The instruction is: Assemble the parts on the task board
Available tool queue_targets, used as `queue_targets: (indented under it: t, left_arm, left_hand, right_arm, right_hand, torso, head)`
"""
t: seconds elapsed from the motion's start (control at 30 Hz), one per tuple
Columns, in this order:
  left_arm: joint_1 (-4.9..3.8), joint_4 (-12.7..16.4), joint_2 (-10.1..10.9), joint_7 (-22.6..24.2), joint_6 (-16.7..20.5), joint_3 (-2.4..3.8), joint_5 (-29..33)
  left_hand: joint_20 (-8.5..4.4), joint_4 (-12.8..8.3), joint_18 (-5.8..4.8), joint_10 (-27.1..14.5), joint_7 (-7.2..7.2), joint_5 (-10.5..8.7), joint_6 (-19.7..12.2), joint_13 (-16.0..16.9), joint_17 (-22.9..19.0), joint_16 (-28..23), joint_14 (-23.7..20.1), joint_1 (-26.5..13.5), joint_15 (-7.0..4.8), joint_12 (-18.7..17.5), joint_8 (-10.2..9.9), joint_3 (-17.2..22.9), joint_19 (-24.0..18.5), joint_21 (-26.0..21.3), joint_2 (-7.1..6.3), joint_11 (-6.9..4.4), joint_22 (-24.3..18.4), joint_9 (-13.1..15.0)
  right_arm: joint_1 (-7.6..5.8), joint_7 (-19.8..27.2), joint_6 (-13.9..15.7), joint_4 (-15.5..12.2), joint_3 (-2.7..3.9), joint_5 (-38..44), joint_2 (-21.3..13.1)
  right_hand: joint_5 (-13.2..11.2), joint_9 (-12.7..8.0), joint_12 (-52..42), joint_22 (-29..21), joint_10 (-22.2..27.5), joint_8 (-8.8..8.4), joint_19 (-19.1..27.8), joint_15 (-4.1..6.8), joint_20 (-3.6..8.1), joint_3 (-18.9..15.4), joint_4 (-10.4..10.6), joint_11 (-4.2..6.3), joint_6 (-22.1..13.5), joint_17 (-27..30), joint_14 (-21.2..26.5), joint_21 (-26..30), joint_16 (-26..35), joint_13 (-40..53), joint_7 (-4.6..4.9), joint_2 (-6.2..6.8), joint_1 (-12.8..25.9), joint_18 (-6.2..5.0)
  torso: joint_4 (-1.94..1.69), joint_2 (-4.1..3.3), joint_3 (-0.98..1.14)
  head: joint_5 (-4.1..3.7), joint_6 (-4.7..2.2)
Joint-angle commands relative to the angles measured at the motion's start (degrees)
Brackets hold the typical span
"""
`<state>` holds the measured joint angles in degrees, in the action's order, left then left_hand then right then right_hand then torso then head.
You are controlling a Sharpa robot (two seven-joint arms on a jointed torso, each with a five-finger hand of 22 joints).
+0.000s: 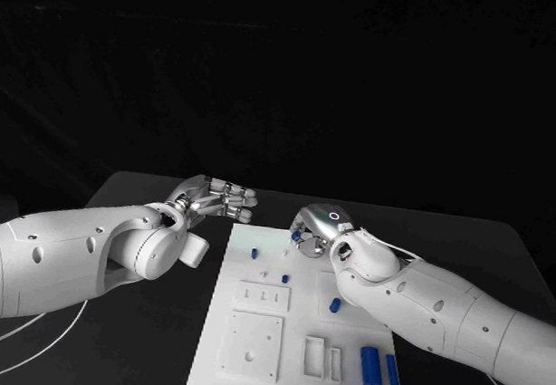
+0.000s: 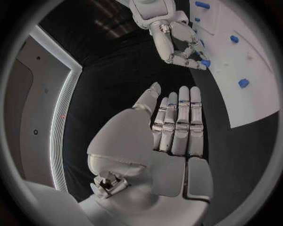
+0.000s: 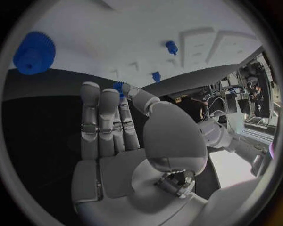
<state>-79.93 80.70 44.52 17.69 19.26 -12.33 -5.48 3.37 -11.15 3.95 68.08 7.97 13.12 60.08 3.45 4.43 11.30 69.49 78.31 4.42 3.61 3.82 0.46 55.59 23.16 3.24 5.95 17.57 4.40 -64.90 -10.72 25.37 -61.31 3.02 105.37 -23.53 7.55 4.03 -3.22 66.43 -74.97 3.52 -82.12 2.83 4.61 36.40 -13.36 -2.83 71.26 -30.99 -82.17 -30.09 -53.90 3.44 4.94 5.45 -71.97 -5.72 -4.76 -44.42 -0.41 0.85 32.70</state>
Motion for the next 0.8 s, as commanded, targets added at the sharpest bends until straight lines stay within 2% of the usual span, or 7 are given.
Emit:
queue_targets:
  t: [0.03,0.43,0.67,0.8]
  left_arm:
    - [-0.08,0.09,-0.29,0.39,-0.77,0.07,-0.18]
    - [-0.13,0.59,-0.34,0.35,-0.7,0.23,-0.18]
    - [-0.26,0.89,-0.28,0.32,-0.69,0.36,-0.21]
    - [-0.34,0.97,-0.25,0.3,-0.71,0.41,-0.22]
  left_hand:
    - [-0.1,0.24,0.29,-0.37,-0.05,-0.31,-0.39,-0.03,-0.09,-0.19,-0.48,-0.61,0.01,-0.13,-0.22,0.02,0.36,-0.34,-0.12,0.08,-0.05,0.05]
    - [-0.1,0.24,0.29,-0.37,-0.05,-0.31,-0.39,-0.03,-0.09,-0.19,-0.48,-0.61,0.01,-0.13,-0.22,0.02,0.36,-0.34,-0.12,0.08,-0.05,0.05]
    - [-0.1,0.24,0.29,-0.37,-0.05,-0.31,-0.39,-0.03,-0.09,-0.19,-0.48,-0.61,0.01,-0.13,-0.22,0.02,0.36,-0.34,-0.12,0.08,-0.05,0.05]
    - [-0.1,0.24,0.29,-0.37,-0.05,-0.31,-0.39,-0.03,-0.09,-0.19,-0.48,-0.61,0.01,-0.13,-0.22,0.02,0.36,-0.34,-0.12,0.08,-0.05,0.05]
  right_arm:
    - [-0.04,-1.89,0.55,0.67,0.01,2.14,0.66]
    - [-0.04,-2.54,-0.77,2.64,-0.03,2.69,2.36]
    - [-0.03,-2.77,-1.22,3.5,-0.06,2.8,2.86]
    - [-0.03,-3.05,-1.63,3.71,-0.07,2.98,2.8]
  right_hand:
    - [0.04,-0.03,-0.13,0.4,-1.52,0.15,-0.48,0.44,-0.05,0.4,-0.03,1.02,0.34,0.08,-0.05,0.55,-0.07,0.07,-0.08,0.42,-0.17,-1.06]
    - [-0.1,-0.03,-0.12,0.91,-1.47,0.15,-0.65,0.43,-0.06,0.48,-0.11,1.0,0.35,0.16,-0.05,1.24,-0.04,0.06,-0.08,0.43,-0.19,-1.06]
    - [-0.04,-0.03,-0.13,1.42,-1.48,0.16,-0.82,0.44,-0.04,0.48,-0.24,1.0,0.35,0.21,-0.05,1.86,-0.04,0.07,-0.08,0.38,-0.13,-1.06]
    - [-0.04,-0.03,-0.13,1.42,-1.48,0.16,-0.82,0.44,-0.04,0.48,-0.24,1.0,0.35,0.21,-0.05,1.86,-0.04,0.07,-0.08,0.38,-0.13,-1.06]
  torso:
    - [-0.34,-0.18,-0.13]
    - [-1.02,-0.67,-0.48]
    - [-1.24,-1.05,-0.52]
    - [-1.22,-1.14,-0.52]
  head:
    - [0.05,-0.15]
    - [-0.34,-0.08]
    - [-0.52,-0.2]
    - [-0.47,-0.13]
